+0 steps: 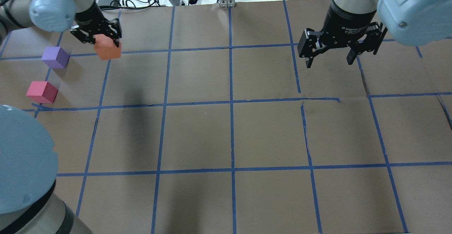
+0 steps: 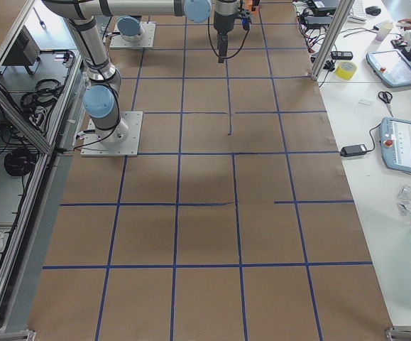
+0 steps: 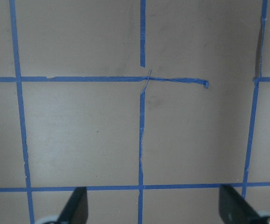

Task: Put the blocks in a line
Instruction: 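Carry the orange cube with the left gripper toward the purple and pink cubes, then lower the orange cube between the purple and pink cubes, pressing it into line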

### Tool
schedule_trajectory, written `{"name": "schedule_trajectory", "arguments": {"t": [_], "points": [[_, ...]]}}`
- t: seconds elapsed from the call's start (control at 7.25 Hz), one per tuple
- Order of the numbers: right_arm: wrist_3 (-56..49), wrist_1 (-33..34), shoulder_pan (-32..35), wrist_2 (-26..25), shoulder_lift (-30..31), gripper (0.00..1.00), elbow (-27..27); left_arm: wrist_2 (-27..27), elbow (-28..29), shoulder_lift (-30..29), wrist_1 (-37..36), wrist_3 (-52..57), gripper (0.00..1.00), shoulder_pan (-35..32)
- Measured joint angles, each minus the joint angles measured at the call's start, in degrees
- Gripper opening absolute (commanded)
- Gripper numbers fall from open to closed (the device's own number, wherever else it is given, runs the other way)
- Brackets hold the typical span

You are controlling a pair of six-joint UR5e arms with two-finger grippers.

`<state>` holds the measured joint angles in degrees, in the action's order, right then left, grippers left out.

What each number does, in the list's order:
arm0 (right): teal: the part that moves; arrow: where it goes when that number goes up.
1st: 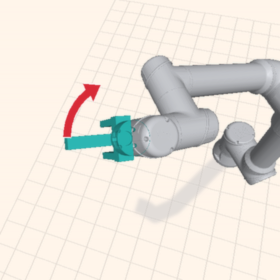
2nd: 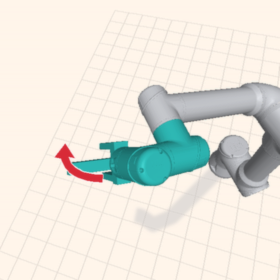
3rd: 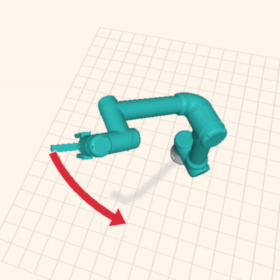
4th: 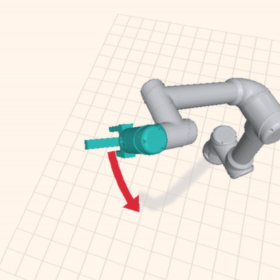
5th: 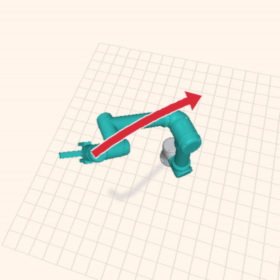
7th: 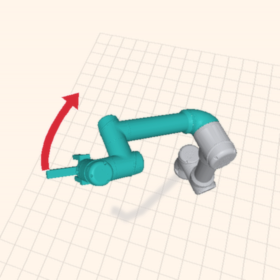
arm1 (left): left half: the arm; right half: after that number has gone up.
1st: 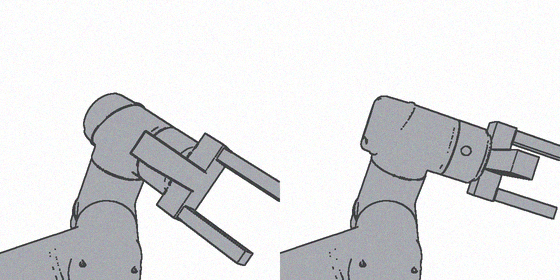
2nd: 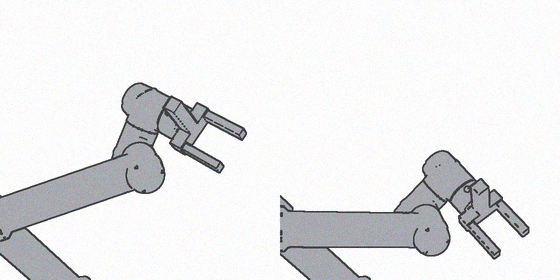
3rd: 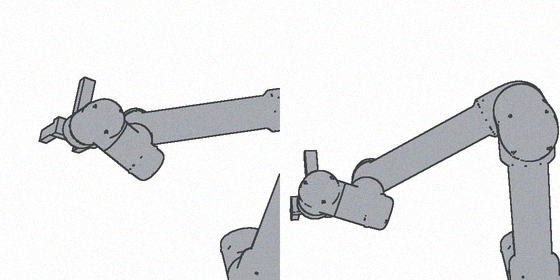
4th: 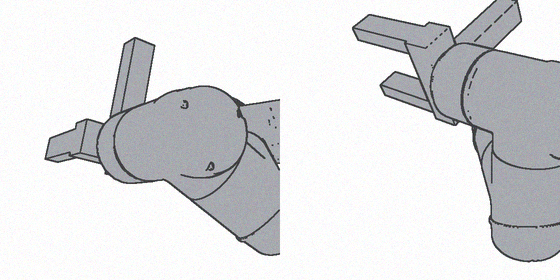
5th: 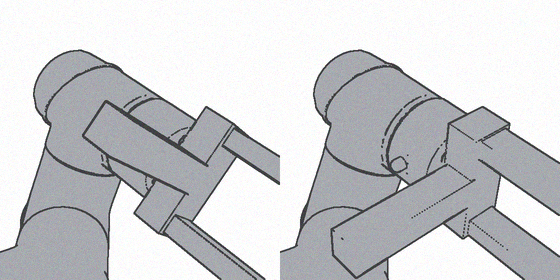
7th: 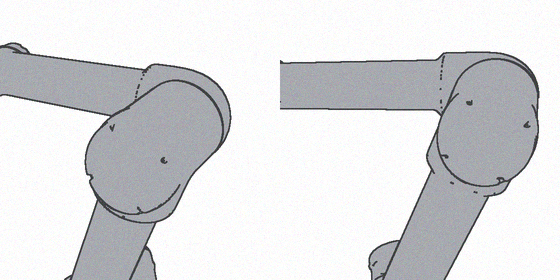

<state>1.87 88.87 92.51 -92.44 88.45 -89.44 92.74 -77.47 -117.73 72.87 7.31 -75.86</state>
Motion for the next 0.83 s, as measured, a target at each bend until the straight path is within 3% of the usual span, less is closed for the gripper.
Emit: {"name": "schedule_trajectory", "arguments": {"t": [0.41, 0.83], "points": [[0.0, 0.0, 0.1, 0.0, 0.0, 1.00, -0.1, -0.3, 2.1, -1.5, -0.9, 18.4, 0.00, 12.8], [0.0, 0.1, 0.0, 0.0, 0.0, 1.00, -0.1, 0.7, 5.0, -6.4, -2.1, 24.9, 0.00, 17.3]]}}
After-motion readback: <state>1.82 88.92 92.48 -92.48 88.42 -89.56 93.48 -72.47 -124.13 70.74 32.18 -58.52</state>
